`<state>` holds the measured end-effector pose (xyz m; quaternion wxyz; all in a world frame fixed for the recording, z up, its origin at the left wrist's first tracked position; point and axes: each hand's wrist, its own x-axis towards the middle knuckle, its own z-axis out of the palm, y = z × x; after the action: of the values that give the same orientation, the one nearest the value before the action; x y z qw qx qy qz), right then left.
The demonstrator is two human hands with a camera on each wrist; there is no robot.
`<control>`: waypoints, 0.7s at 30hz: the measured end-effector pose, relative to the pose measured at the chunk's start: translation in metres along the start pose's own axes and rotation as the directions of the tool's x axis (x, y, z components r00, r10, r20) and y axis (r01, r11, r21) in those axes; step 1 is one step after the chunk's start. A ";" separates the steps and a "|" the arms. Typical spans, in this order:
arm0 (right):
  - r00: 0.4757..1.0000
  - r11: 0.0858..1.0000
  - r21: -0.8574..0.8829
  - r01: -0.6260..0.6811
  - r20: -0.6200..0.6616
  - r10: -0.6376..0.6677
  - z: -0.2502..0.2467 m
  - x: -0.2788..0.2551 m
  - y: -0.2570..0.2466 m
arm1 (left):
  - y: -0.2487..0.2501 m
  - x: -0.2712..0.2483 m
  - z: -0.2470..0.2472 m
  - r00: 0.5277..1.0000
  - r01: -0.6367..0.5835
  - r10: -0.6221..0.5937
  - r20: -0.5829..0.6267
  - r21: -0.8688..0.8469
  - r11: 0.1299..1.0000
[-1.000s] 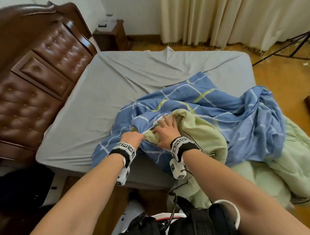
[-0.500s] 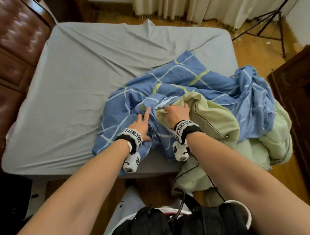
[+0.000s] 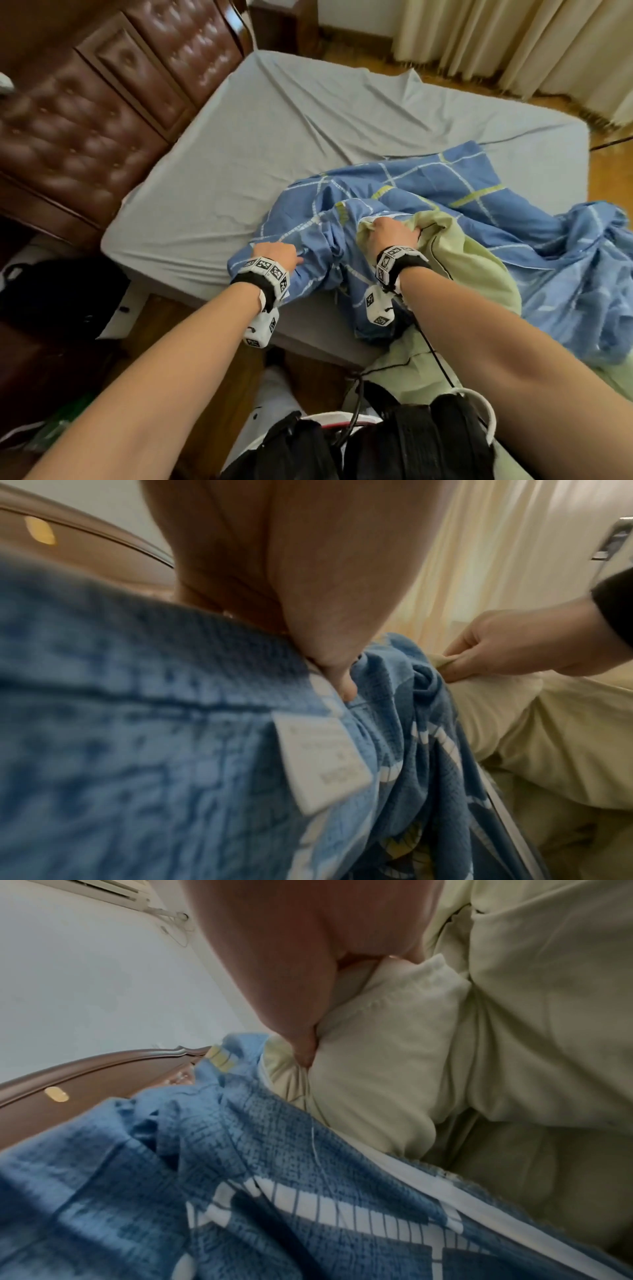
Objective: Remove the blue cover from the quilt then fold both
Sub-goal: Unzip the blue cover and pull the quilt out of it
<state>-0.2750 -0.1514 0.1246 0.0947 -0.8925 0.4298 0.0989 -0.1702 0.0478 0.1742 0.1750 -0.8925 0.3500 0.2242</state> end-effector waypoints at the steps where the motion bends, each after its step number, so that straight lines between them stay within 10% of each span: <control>1: 1.000 1.000 0.001 0.019 0.006 -0.019 0.001 -0.002 0.001 | -0.005 -0.009 0.001 0.999 0.041 -0.042 -0.012 -0.022 0.999; 13: 0.964 0.965 0.002 0.261 -0.044 -0.261 -0.007 -0.041 -0.008 | -0.059 -0.090 0.018 0.952 0.307 -0.306 0.021 -0.114 0.945; 21: 0.996 0.997 0.041 0.064 -0.062 -0.062 -0.011 0.001 0.066 | -0.110 -0.099 0.025 0.882 0.472 -0.471 0.013 -0.030 0.881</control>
<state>-0.3245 -0.1955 0.1292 0.1039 -0.9060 0.4061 0.0596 -0.1646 0.1899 0.2225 0.2107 -0.9529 0.1184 0.1830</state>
